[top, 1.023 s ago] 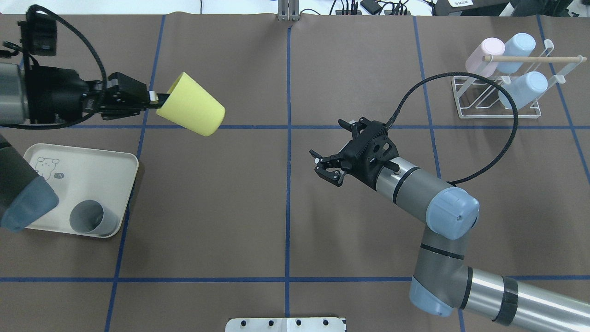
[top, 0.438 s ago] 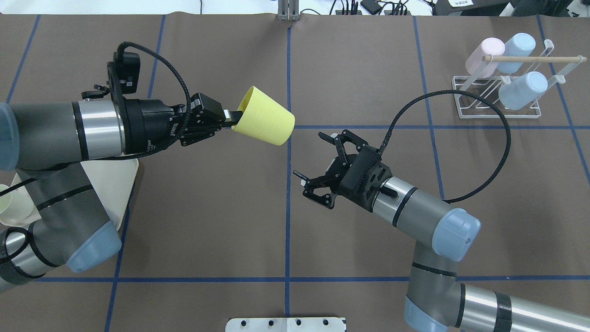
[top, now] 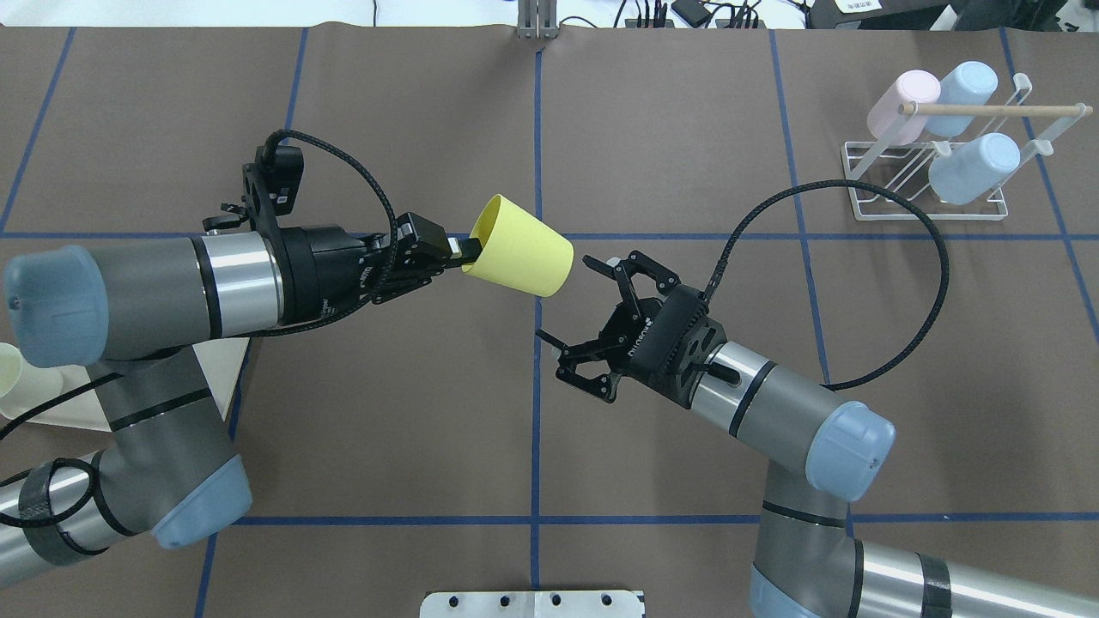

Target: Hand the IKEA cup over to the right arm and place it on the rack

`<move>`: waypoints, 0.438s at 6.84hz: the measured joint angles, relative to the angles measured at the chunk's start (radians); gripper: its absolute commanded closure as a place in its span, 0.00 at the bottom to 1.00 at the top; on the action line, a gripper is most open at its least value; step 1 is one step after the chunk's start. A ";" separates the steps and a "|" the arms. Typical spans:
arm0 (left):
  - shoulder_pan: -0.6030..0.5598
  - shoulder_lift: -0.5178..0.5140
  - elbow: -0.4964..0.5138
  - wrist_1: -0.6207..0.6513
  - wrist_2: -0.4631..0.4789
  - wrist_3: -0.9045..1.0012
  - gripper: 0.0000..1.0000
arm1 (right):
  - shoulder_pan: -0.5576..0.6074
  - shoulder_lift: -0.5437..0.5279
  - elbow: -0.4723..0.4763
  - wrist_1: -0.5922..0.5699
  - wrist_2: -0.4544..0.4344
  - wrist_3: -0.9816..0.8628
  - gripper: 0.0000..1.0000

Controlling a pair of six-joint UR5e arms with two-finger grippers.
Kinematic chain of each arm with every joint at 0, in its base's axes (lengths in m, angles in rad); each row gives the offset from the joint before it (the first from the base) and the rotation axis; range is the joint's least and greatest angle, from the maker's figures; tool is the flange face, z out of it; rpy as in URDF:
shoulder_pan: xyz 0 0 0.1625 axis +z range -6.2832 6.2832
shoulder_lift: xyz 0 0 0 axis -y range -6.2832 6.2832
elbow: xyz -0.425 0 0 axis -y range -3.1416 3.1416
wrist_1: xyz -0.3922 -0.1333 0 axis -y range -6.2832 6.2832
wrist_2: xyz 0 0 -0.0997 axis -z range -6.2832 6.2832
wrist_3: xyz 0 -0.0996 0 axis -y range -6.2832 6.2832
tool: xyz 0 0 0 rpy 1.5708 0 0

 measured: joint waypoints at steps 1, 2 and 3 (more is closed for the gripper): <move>0.009 -0.003 0.013 0.000 0.007 0.002 1.00 | -0.002 0.000 0.006 0.001 0.000 0.000 0.00; 0.012 -0.014 0.034 0.000 0.009 0.005 1.00 | -0.003 0.000 0.010 0.000 -0.001 -0.002 0.00; 0.012 -0.027 0.053 0.000 0.009 0.007 1.00 | -0.004 -0.001 0.012 0.000 -0.001 -0.005 0.00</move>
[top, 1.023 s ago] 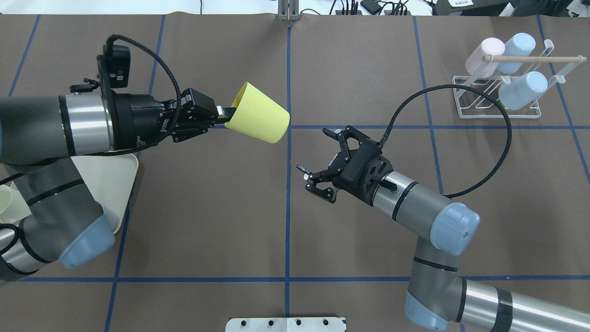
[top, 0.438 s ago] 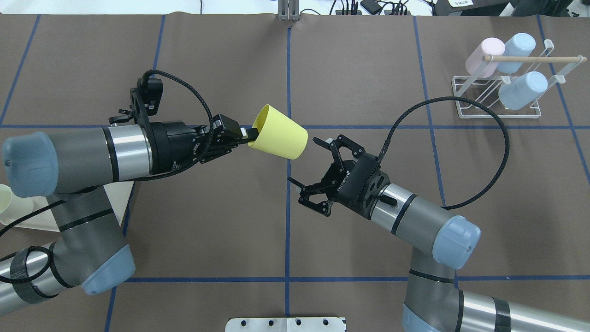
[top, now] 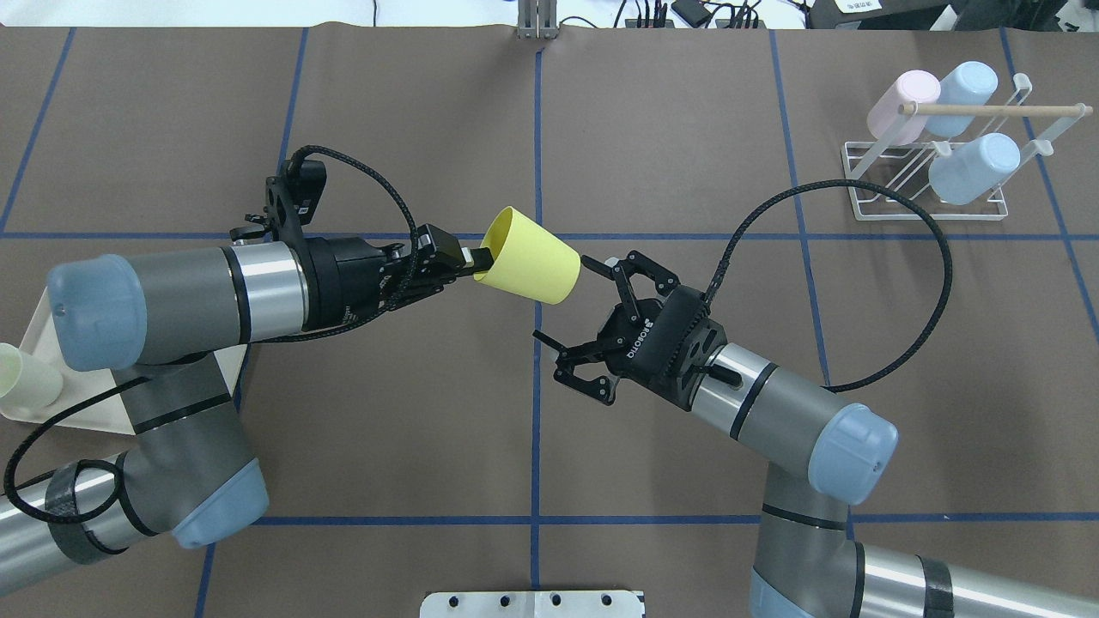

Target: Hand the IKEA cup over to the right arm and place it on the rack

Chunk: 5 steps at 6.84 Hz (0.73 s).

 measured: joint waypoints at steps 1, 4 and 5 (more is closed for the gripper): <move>0.000 -0.008 0.014 0.000 0.000 0.003 1.00 | -0.001 0.000 0.000 -0.001 0.000 -0.002 0.00; 0.015 -0.012 0.025 0.000 0.000 0.008 1.00 | -0.001 0.000 0.001 -0.001 0.000 -0.002 0.00; 0.022 -0.012 0.025 0.000 0.000 0.011 1.00 | -0.001 0.001 0.001 -0.001 -0.001 -0.003 0.00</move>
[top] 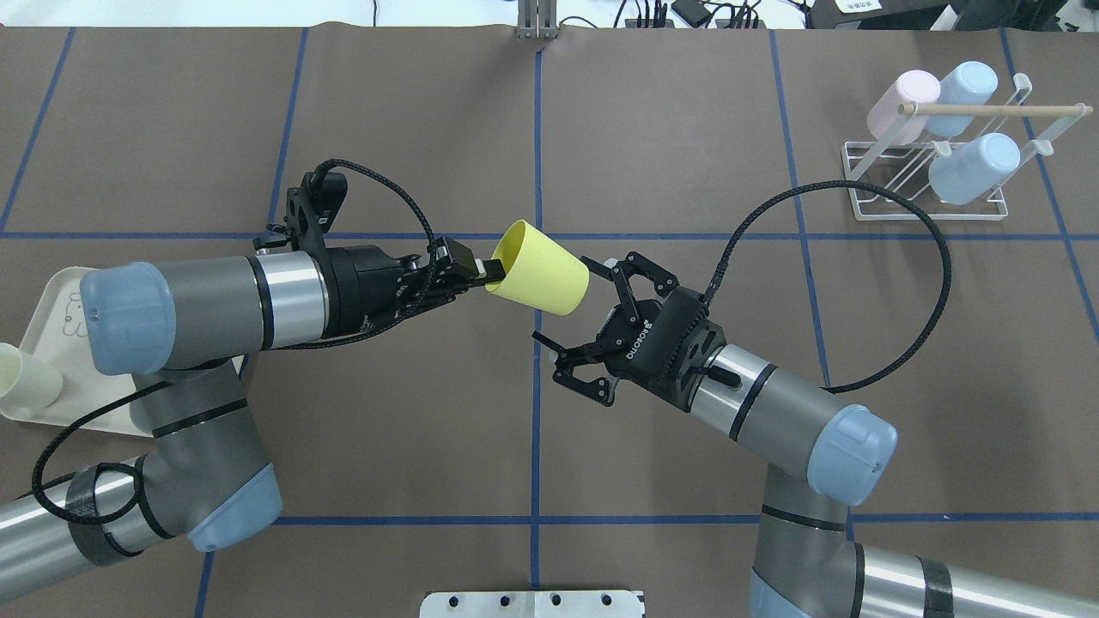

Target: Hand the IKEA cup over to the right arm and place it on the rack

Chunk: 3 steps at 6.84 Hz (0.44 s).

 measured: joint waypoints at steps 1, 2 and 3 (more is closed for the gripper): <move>0.005 0.000 0.000 0.000 0.000 0.009 1.00 | 0.001 0.000 0.000 0.000 0.000 -0.001 0.00; 0.011 0.000 0.000 0.000 0.000 0.019 1.00 | 0.002 0.000 0.000 -0.001 0.000 -0.001 0.00; 0.015 0.000 0.002 0.001 0.000 0.023 1.00 | 0.002 0.000 0.000 0.000 0.000 -0.001 0.01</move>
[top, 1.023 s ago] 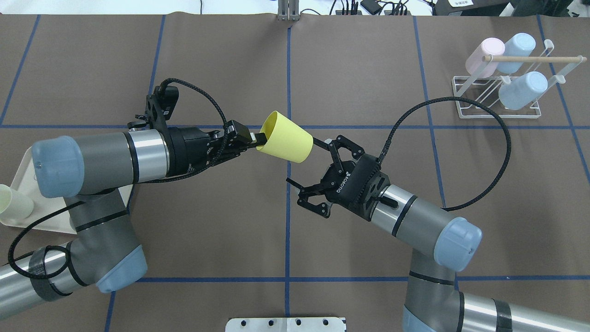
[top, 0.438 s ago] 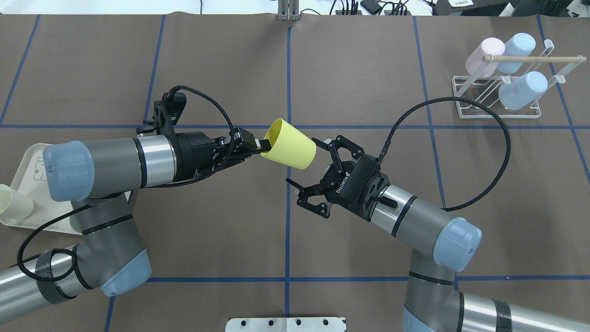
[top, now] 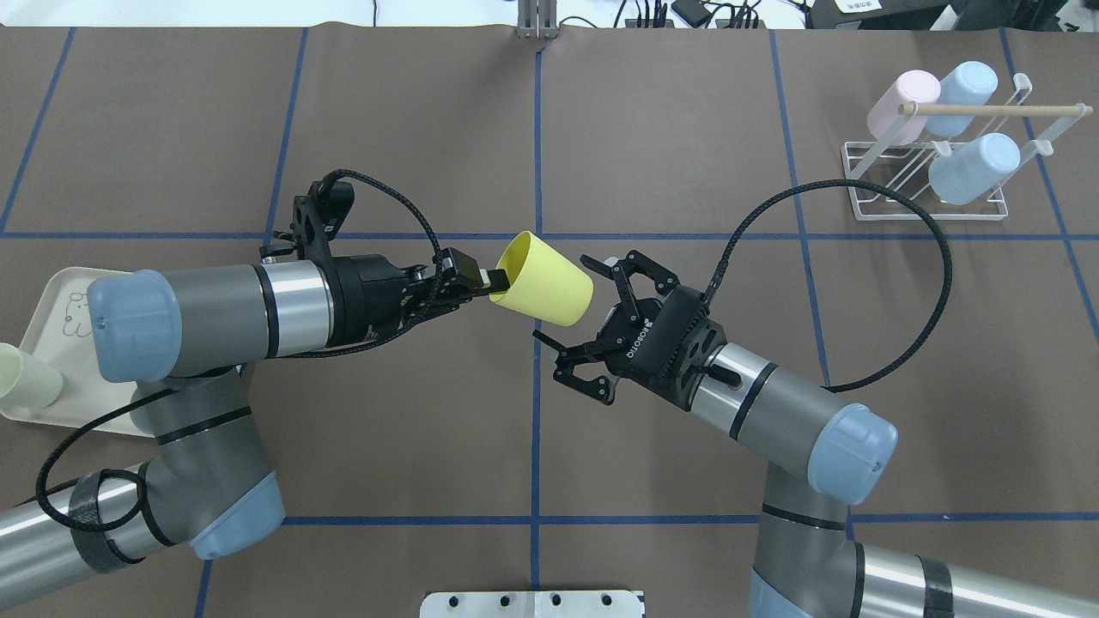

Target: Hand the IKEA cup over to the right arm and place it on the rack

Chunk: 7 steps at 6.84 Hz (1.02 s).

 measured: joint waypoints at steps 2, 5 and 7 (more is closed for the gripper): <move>0.005 -0.001 0.010 0.000 0.000 0.002 1.00 | 0.000 0.001 0.000 0.001 0.000 0.001 0.01; 0.009 -0.002 0.017 -0.001 0.000 0.002 1.00 | 0.000 0.002 0.000 0.000 0.000 0.000 0.30; 0.009 -0.002 0.017 -0.001 0.000 0.002 1.00 | -0.001 0.003 0.003 0.001 0.000 0.002 0.49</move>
